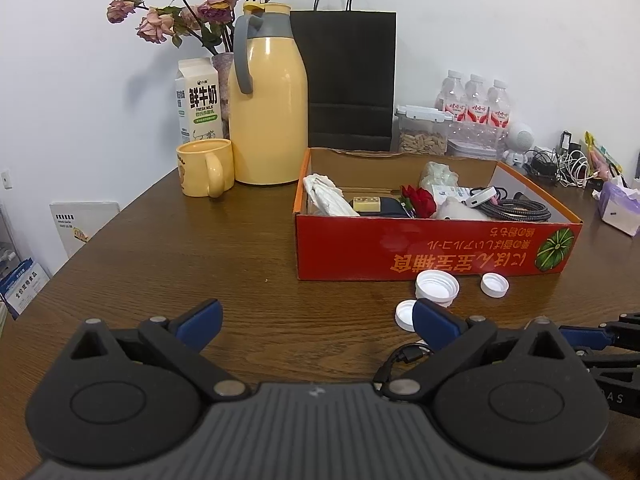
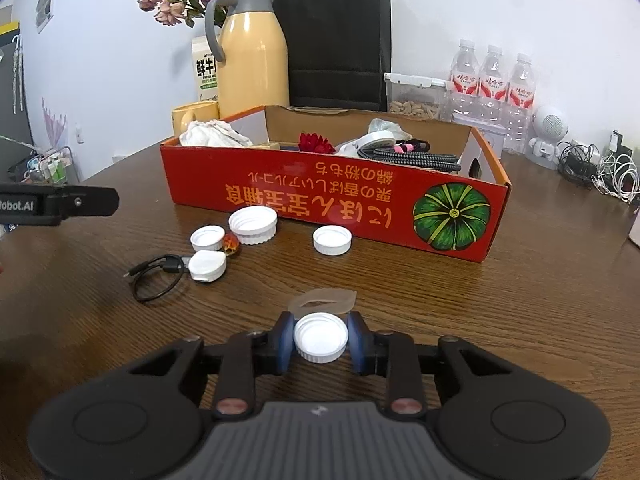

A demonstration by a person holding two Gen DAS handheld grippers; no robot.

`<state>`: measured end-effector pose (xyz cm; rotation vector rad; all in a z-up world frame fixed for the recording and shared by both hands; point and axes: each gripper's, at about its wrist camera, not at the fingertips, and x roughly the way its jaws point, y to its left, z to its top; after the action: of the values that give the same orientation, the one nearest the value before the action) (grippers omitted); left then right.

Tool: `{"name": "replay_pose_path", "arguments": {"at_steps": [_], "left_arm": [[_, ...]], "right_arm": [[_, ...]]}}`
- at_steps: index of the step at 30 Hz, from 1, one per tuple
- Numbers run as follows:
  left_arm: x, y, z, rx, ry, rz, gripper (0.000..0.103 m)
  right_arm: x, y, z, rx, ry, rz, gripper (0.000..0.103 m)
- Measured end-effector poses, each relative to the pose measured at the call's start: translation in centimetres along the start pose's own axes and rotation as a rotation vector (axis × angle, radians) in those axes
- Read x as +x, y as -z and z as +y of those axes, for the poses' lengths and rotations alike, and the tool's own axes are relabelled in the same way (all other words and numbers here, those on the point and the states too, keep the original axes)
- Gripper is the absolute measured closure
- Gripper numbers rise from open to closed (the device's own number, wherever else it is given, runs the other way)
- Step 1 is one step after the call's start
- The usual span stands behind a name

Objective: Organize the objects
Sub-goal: 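Hold the white cap with the right gripper while the left gripper grasps the black cable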

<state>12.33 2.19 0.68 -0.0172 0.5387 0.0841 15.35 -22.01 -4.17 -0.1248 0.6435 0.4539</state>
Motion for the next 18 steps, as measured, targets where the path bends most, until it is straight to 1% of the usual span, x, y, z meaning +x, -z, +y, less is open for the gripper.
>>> {"name": "replay_pose_path", "arguments": {"at_steps": [12,18], "left_arm": [[0.1,0.5,-0.4,0.006,0.004,0.017,0.000],[0.2,1.1,-0.9,0.019,0.027,0.049,0.000]], "right_arm": [[-2.0,0.4,-0.7,0.019,0.064,-0.122,0.076],[-2.6,0.5,-0.5,0.007,0.083,-0.174,0.076]]}}
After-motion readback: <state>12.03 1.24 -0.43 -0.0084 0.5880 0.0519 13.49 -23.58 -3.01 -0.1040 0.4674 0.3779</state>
